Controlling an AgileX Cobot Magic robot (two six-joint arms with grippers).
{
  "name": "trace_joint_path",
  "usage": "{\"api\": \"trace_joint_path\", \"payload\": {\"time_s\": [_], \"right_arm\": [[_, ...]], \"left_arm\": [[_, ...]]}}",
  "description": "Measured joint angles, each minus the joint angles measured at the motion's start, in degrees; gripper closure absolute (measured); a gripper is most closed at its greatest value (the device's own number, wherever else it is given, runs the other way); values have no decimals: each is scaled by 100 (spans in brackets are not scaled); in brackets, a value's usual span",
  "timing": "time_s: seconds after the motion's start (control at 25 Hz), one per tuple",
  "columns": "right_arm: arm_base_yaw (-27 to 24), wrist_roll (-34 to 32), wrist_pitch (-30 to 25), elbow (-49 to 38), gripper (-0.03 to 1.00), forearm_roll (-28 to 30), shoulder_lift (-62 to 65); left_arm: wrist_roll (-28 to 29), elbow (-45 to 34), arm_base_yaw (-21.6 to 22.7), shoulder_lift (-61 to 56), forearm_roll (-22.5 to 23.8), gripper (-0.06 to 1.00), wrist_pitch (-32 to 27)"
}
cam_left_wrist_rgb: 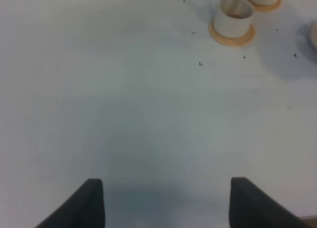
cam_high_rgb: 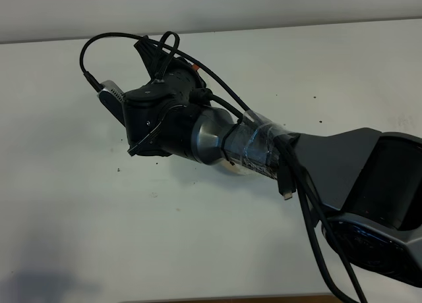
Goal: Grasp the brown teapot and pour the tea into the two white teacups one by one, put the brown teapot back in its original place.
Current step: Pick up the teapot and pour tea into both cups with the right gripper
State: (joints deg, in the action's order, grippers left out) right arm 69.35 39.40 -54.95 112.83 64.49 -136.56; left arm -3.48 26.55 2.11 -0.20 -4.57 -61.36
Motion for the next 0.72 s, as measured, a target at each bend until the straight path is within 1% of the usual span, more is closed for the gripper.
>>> {"api": "trace_joint_path", "payload": {"time_s": [0.2, 0.72], "right_arm": [[0, 170, 0, 0, 84, 159, 0], [32, 554, -50, 0, 84, 235, 0]], "left_arm": [[0, 0, 0, 0, 0, 37, 0], [0, 0, 0, 0, 0, 37, 0]]}}
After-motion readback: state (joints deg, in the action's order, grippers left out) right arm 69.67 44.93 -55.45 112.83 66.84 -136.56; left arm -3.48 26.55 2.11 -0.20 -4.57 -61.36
